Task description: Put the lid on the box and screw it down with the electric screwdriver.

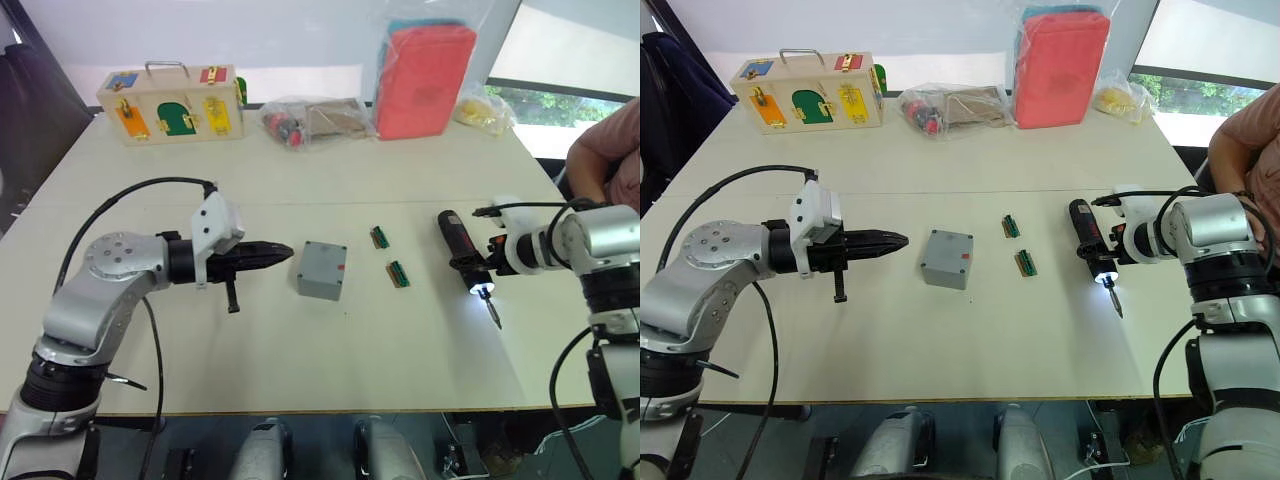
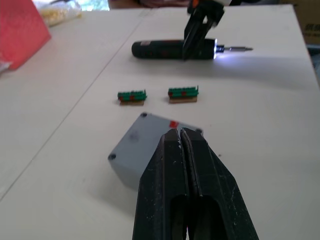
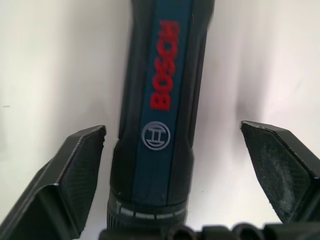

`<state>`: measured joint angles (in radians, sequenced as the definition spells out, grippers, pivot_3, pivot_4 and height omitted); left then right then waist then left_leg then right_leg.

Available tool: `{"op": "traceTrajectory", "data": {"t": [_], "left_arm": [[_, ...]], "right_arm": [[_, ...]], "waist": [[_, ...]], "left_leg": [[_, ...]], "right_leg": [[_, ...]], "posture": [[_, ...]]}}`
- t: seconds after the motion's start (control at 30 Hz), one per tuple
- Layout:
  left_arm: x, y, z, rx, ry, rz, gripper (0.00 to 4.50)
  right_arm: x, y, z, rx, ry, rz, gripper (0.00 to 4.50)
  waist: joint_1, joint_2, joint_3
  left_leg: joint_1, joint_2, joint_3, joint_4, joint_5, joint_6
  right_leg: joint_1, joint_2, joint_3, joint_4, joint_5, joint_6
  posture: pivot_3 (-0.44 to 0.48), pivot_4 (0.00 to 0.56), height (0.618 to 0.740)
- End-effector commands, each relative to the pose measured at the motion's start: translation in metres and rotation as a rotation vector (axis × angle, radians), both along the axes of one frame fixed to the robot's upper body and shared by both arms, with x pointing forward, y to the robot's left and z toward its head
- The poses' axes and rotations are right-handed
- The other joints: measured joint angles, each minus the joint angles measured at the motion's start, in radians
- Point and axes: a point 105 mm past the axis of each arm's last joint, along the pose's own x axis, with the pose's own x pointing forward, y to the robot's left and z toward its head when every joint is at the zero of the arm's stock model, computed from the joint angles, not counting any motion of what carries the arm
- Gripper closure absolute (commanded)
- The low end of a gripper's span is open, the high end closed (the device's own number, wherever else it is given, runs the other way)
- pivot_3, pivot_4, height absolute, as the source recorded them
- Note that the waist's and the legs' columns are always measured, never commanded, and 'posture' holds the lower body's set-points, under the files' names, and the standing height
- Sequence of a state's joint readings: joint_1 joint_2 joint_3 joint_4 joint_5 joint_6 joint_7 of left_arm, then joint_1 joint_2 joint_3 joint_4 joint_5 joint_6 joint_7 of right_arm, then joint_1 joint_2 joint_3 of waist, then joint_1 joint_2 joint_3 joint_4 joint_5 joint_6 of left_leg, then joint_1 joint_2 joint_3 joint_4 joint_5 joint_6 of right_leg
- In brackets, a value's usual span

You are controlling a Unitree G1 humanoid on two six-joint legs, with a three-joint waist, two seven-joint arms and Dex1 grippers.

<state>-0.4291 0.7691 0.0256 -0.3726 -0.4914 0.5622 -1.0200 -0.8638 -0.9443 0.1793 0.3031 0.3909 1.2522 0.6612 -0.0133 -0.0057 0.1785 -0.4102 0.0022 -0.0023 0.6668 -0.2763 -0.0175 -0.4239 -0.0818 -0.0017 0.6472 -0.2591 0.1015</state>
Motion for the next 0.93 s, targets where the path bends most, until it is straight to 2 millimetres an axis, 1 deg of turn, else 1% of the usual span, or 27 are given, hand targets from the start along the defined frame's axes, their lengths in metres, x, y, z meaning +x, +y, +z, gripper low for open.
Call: {"op": "traceTrajectory", "data": {"t": [0.03,0.07,0.1,0.13,0.17,0.2,0.33,0.37,0.4,0.43,0.47,0.53,0.57,0.67,0.73,0.8,0.93], "left_arm": [[-0.001,0.017,0.009,0.02,-0.037,0.075,4.5],[-0.001,0.024,0.008,0.028,-0.031,0.094,4.5],[-0.003,0.035,0.003,0.061,-0.016,0.133,4.5],[-0.007,0.046,-0.002,0.094,0.002,0.164,4.25],[-0.009,0.054,-0.004,0.101,0.02,0.193,3.99],[-0.011,0.06,-0.004,0.097,0.033,0.217,3.68],[-0.02,0.075,-0.004,0.092,0.079,0.257,2.29],[-0.021,0.079,-0.003,0.093,0.088,0.269,1.85],[-0.024,0.083,-0.003,0.102,0.099,0.277,1.53],[-0.029,0.089,-0.004,0.116,0.118,0.29,1.21],[-0.034,0.095,-0.007,0.142,0.135,0.301,0.77],[-0.04,0.102,-0.009,0.177,0.15,0.314,0.09],[-0.04,0.105,-0.01,0.187,0.15,0.319,0.01],[-0.043,0.115,-0.007,0.183,0.163,0.336,0.01],[-0.044,0.116,-0.006,0.181,0.166,0.337,0.01],[-0.042,0.115,-0.003,0.17,0.154,0.343,0.01],[-0.039,0.117,-0.001,0.168,0.143,0.353,0.01]], "right_arm": [[-0.011,0.022,0.059,0.019,-0.196,0.241,0.02],[-0.019,0.033,0.07,0.043,-0.224,0.318,0.02],[-0.04,0.045,0.082,0.087,-0.268,0.461,0.02],[-0.06,0.052,0.087,0.118,-0.272,0.554,0.01],[-0.077,0.056,0.09,0.148,-0.272,0.611,0.0],[-0.089,0.06,0.091,0.171,-0.283,0.653,0.0],[-0.119,0.057,0.081,0.219,-0.279,0.665,0.0],[-0.123,0.058,0.079,0.218,-0.282,0.671,0.0],[-0.128,0.057,0.076,0.217,-0.275,0.668,0.0],[-0.132,0.053,0.072,0.217,-0.27,0.649,0.0],[-0.135,0.047,0.069,0.216,-0.261,0.624,0.0],[-0.14,0.04,0.065,0.208,-0.253,0.598,0.0],[-0.141,0.041,0.064,0.202,-0.251,0.599,0.0],[-0.145,0.04,0.062,0.202,-0.256,0.593,0.0],[-0.147,0.039,0.062,0.205,-0.261,0.588,0.0],[-0.146,0.033,0.06,0.18,-0.254,0.572,0.0],[-0.146,0.033,0.06,0.167,-0.252,0.575,0.0]], "waist": [[0.0,0.0,0.0],[0.0,0.0,0.0],[-0.002,0.0,0.001],[-0.002,-0.001,0.001],[0.0,-0.001,0.002],[0.002,0.0,0.003],[0.007,-0.004,0.005],[0.008,-0.005,0.005],[0.007,-0.006,0.004],[0.005,-0.005,0.004],[0.005,-0.005,0.005],[0.004,-0.005,0.005],[0.003,-0.005,0.005],[0.003,-0.005,0.005],[0.003,-0.005,0.005],[0.005,-0.005,0.005],[0.005,-0.006,0.005]], "left_leg": [[0.0,0.0,0.0,0.0,0.0,0.0],[0.0,0.0,0.0,0.0,0.0,0.0],[0.0,0.0,0.0,0.0,0.0,0.0],[0.001,0.001,0.0,0.0,0.0,0.0],[0.001,0.002,0.0,0.0,0.0,0.0],[0.0,0.004,-0.001,-0.002,0.0,0.0],[0.0,0.006,0.0,0.0,-0.001,0.001],[0.002,0.006,0.0,0.0,-0.001,0.001],[0.003,0.006,0.0,0.0,-0.001,0.001],[0.004,0.006,0.0,0.0,-0.001,0.001],[0.004,0.006,0.001,0.0,-0.001,0.001],[0.004,0.007,0.001,0.0,-0.001,0.001],[0.003,0.007,0.001,0.0,-0.001,0.001],[0.004,0.007,0.001,-0.001,-0.001,0.001],[0.004,0.007,0.001,-0.001,-0.001,0.001],[0.004,0.007,0.001,0.0,-0.001,0.001],[0.003,0.007,0.002,0.0,-0.001,0.001]], "right_leg": [[0.0,0.0,0.0,0.0,0.0,0.0],[0.0,0.0,0.0,0.0,0.0,0.0],[0.0,0.0,0.0,0.0,0.0,0.0],[0.0,0.001,0.0,0.0,0.0,0.0],[0.0,0.002,0.0,0.0,0.0,0.0],[-0.001,0.002,-0.001,0.0,0.0,0.0],[0.001,0.002,-0.001,0.0,-0.001,-0.001],[0.004,0.001,-0.001,-0.001,-0.001,-0.001],[0.005,0.001,-0.001,-0.001,-0.001,-0.001],[0.006,0.001,-0.001,-0.001,-0.001,-0.001],[0.005,0.001,-0.001,-0.001,-0.001,-0.001],[0.005,0.002,-0.001,-0.001,-0.001,-0.001],[0.004,0.002,-0.001,-0.001,-0.001,-0.001],[0.004,0.002,-0.001,-0.001,-0.001,-0.001],[0.004,0.002,-0.001,0.0,-0.001,-0.001],[0.004,0.002,-0.001,0.0,-0.001,-0.001],[0.004,0.002,-0.001,-0.001,-0.001,-0.001]], "posture": [[0.0,0.15,0.73],[0.0,0.15,0.73],[0.0,0.15,0.73],[0.0,0.15,0.73],[0.0,0.15,0.73],[0.0,0.15,0.73],[0.0,0.15,0.73],[0.0,0.15,0.73],[0.0,0.15,0.73],[0.0,0.15,0.73],[0.0,0.15,0.73],[0.0,0.15,0.73],[0.0,0.15,0.73],[0.0,0.15,0.73],[0.0,0.15,0.73],[0.0,0.15,0.73],[0.0,0.15,0.73]]}}
